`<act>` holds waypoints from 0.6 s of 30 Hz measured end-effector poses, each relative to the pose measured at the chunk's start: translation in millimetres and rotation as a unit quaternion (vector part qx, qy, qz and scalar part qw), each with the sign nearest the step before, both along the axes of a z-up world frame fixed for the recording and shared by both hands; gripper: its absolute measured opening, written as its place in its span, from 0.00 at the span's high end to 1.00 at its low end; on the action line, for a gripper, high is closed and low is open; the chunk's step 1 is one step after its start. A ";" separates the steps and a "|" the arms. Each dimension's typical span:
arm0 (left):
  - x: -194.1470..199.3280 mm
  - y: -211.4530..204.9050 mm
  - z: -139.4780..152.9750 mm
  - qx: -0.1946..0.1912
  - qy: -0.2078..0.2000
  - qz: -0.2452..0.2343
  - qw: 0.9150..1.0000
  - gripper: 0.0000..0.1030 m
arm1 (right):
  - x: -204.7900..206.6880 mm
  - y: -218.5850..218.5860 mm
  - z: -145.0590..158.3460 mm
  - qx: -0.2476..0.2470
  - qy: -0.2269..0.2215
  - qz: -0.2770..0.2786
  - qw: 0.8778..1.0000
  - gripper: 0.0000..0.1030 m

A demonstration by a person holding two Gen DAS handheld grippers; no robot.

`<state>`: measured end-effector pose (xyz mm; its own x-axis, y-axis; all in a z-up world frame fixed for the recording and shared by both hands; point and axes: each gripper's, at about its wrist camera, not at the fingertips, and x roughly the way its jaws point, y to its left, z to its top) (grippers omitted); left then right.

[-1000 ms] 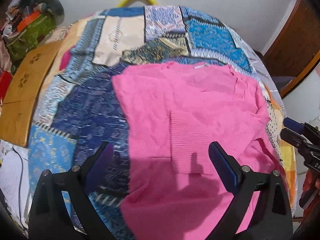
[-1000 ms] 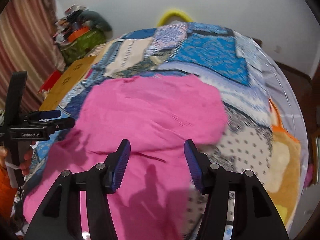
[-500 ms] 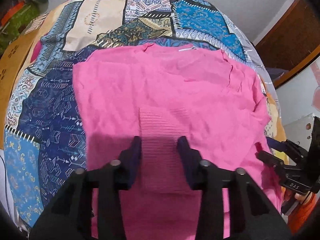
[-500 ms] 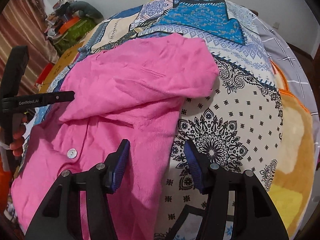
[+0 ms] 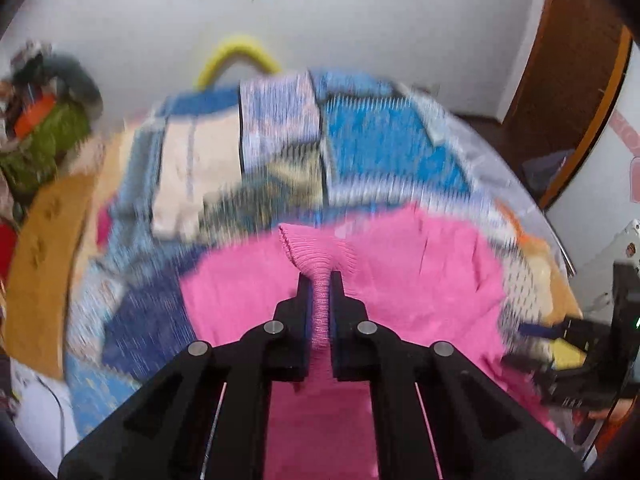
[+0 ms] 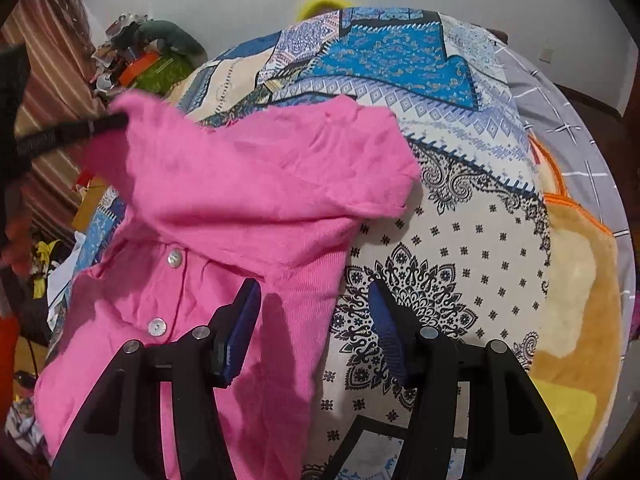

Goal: Fold small clothes

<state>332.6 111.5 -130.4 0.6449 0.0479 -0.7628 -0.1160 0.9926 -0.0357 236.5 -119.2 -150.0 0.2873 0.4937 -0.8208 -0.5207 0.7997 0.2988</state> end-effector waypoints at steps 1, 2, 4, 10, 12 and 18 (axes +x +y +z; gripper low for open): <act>2.9 -1.4 9.7 0.006 -0.014 -0.002 1.000 0.94 | 0.6 -0.3 1.6 0.001 -0.002 0.000 1.000 0.50; 5.0 -3.1 19.1 0.012 -0.027 -0.005 1.000 0.94 | 0.6 -0.5 3.7 0.002 -0.003 -0.001 1.000 0.50; 9.2 -6.3 33.9 0.030 -0.050 -0.008 0.998 0.94 | 0.9 -1.0 7.9 0.003 -0.007 -0.002 1.000 0.50; 11.7 -1.7 30.9 0.043 -0.053 -0.020 0.997 0.94 | 0.9 -0.4 17.3 0.001 -0.017 -0.003 1.000 0.50; 9.5 4.3 15.0 0.038 -0.027 -0.018 0.999 0.94 | 1.2 1.4 17.8 -0.001 -0.018 -0.001 1.000 0.50; 2.3 40.8 -49.9 0.006 0.063 0.021 0.998 0.94 | 1.3 10.3 14.3 -0.007 -0.020 0.006 1.000 0.50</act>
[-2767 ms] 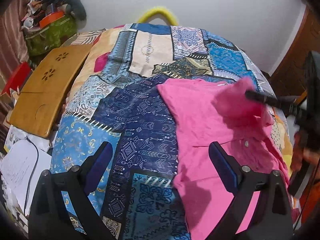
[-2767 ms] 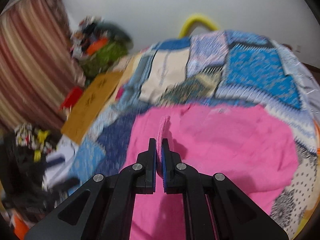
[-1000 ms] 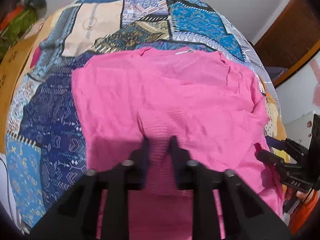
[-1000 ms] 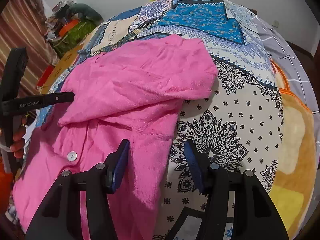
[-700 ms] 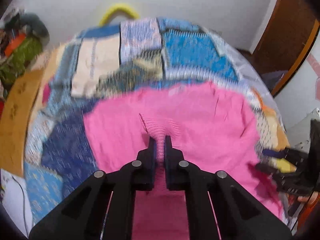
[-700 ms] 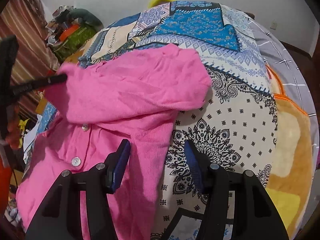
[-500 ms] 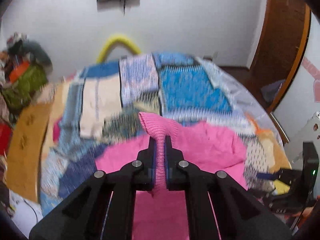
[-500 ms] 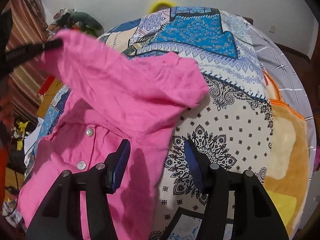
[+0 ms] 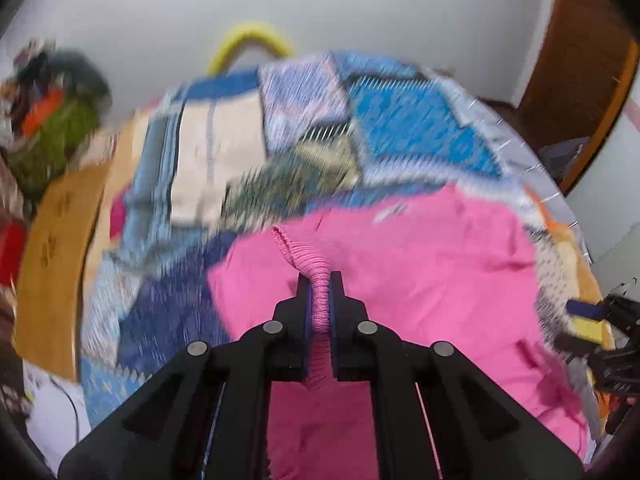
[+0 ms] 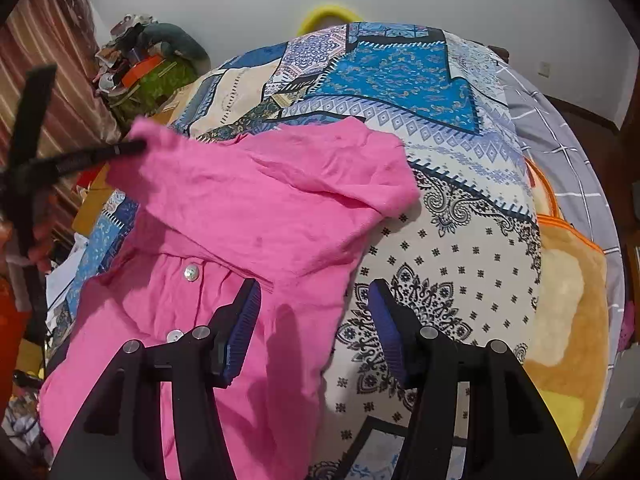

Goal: Fold small clothes

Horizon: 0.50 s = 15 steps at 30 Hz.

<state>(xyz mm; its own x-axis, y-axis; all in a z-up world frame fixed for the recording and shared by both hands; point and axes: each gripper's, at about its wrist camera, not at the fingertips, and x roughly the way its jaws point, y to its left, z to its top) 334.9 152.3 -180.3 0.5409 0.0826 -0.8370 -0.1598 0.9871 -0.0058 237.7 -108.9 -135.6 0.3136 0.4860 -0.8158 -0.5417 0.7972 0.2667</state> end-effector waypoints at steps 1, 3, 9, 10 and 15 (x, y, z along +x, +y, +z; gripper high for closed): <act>-2.1 4.8 -7.9 -0.001 0.010 0.006 1.000 0.94 | 1.4 2.3 -1.1 -0.003 -0.004 0.001 1.000 0.50; -7.5 12.9 -22.4 -0.004 0.025 0.014 1.000 0.94 | 8.0 6.6 -5.3 -0.014 -0.008 0.002 1.000 0.50; -17.7 21.9 -47.6 -0.011 0.046 0.018 0.999 0.93 | 37.7 11.1 -25.6 -0.039 -0.003 -0.024 0.999 0.50; -18.1 21.0 -52.3 -0.008 0.050 0.016 0.999 0.93 | 41.4 11.2 -28.2 -0.041 -0.002 -0.026 0.999 0.50; -21.4 10.5 -63.4 0.029 0.048 0.006 0.998 0.93 | 62.8 9.1 -39.8 -0.043 -0.008 -0.044 0.998 0.50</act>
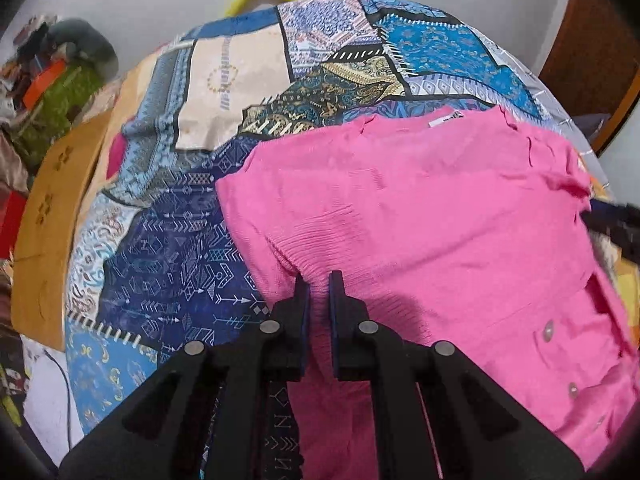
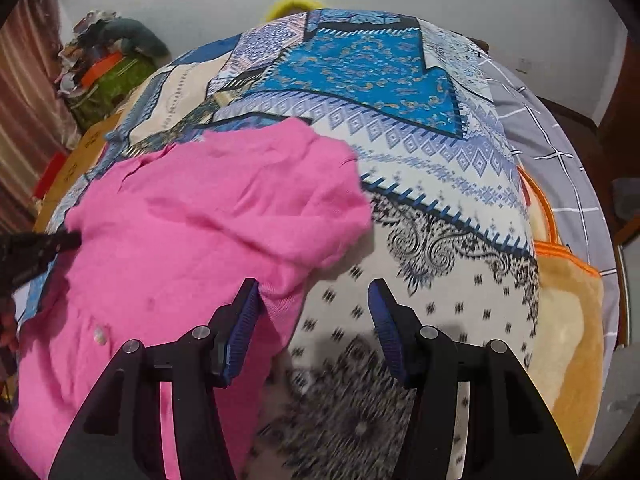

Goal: Fold small clothes

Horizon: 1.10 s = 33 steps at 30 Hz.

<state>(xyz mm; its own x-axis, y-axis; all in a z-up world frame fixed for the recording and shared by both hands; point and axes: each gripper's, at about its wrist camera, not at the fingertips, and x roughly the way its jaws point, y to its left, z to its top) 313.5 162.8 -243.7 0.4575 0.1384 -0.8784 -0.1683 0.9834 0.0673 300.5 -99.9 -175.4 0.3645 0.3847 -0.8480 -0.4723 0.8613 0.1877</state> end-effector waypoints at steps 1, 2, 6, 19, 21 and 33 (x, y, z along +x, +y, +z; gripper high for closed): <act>0.4 -2.1 -0.6 0.009 -0.002 -0.003 1.000 0.93 | 1.7 -0.8 0.1 0.003 -0.002 -0.003 1.000 0.50; -0.3 -4.1 -1.6 0.018 -0.005 -0.006 1.000 0.93 | 4.9 -3.3 0.7 0.006 -0.007 -0.009 1.000 0.49; -2.4 -8.4 -5.7 0.037 -0.012 -0.010 0.999 0.93 | 16.5 -12.8 8.3 0.000 -0.036 -0.040 0.999 0.49; -3.7 -11.1 -7.5 0.045 -0.016 -0.009 0.999 0.93 | 49.6 -53.3 18.5 0.013 -0.031 -0.111 0.993 0.49; -3.9 -8.4 -5.7 0.034 -0.011 -0.006 0.999 0.92 | 42.2 -57.9 24.4 0.020 -0.022 -0.103 0.994 0.49; -26.5 -2.4 13.8 0.000 0.000 0.019 1.000 0.48 | 2.3 -40.6 33.9 0.014 0.001 -0.042 0.999 0.47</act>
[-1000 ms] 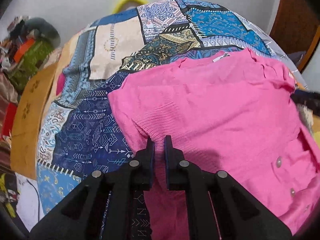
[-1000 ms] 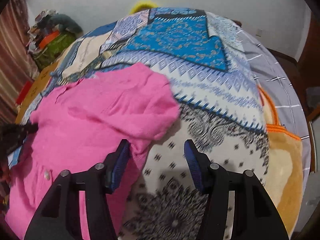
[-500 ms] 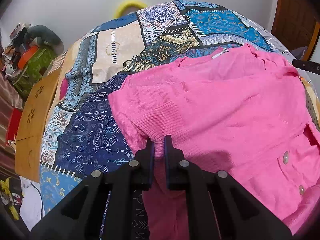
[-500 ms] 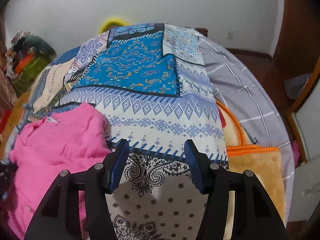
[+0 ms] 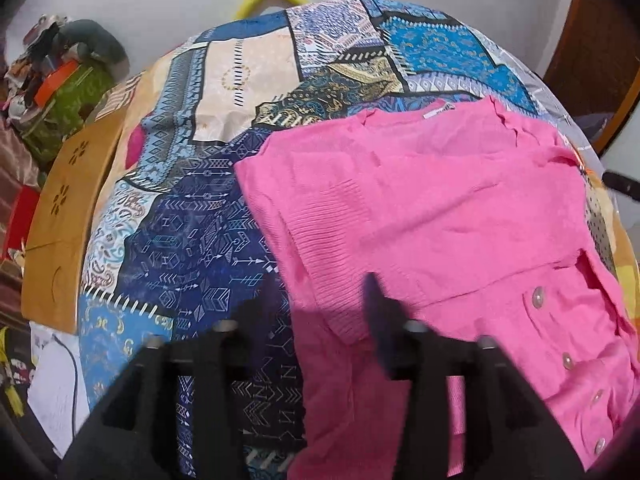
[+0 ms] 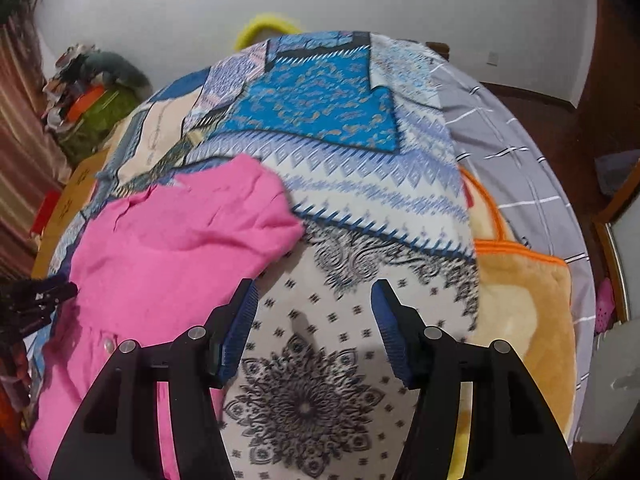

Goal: Fold small clothes

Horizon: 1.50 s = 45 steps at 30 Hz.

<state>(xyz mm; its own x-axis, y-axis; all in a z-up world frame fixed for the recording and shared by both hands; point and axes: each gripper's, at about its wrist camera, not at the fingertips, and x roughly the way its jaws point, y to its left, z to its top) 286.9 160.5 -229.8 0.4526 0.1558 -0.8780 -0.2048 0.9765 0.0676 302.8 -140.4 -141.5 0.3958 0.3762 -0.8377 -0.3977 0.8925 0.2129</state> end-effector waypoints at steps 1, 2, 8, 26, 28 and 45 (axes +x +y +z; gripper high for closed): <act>-0.7 -0.1 -0.1 0.002 -0.001 0.003 1.000 0.46 | 0.5 4.2 -3.3 -0.001 0.003 0.002 1.000 0.47; -0.4 -0.4 -2.4 0.006 0.003 0.003 1.000 0.46 | 1.5 7.8 -6.5 0.000 0.007 0.002 1.000 0.47; 3.5 3.6 -17.0 0.004 0.016 0.013 1.000 0.39 | 16.1 27.1 -29.0 0.000 0.014 -0.005 1.000 0.47; -0.7 2.1 -25.3 0.021 -0.008 0.017 1.000 0.31 | 57.1 21.3 -38.1 -0.040 -0.075 -0.069 0.994 0.39; -0.6 2.6 -25.3 0.020 -0.007 0.016 1.000 0.31 | 61.9 20.1 -36.0 -0.050 -0.078 -0.071 0.993 0.39; 0.5 5.2 -25.0 0.015 0.002 0.025 1.000 0.29 | 50.9 -33.4 12.7 -0.076 -0.083 -0.104 0.988 0.45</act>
